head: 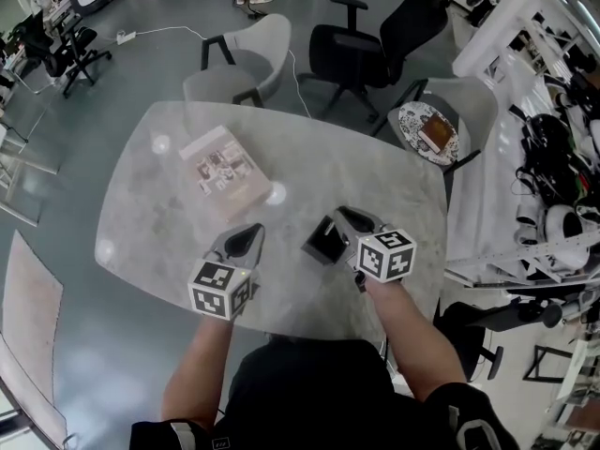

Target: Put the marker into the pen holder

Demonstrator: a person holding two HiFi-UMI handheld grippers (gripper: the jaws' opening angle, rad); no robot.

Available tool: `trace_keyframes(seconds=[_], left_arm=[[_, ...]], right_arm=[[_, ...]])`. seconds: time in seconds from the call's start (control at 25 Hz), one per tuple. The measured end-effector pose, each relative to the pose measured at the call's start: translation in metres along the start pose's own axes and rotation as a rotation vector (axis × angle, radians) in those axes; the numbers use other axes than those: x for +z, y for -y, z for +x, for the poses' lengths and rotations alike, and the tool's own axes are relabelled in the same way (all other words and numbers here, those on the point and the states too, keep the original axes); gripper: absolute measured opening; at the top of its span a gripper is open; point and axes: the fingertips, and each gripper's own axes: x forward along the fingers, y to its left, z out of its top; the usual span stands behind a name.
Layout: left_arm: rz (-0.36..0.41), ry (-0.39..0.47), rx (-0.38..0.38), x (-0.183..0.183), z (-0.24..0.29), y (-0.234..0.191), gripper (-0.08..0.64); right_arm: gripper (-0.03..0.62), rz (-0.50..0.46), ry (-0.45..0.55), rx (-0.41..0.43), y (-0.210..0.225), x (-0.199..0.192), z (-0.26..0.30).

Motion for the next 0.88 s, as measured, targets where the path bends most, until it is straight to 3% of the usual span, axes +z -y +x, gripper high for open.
trace_keyframes(seconds=[0.88], left_arm=[[-0.098, 0.005, 0.018, -0.021, -0.012, -0.016, 0.011]], right_arm=[[0.048, -0.004, -0.13, -0.065, 0.01, -0.036, 0.034]])
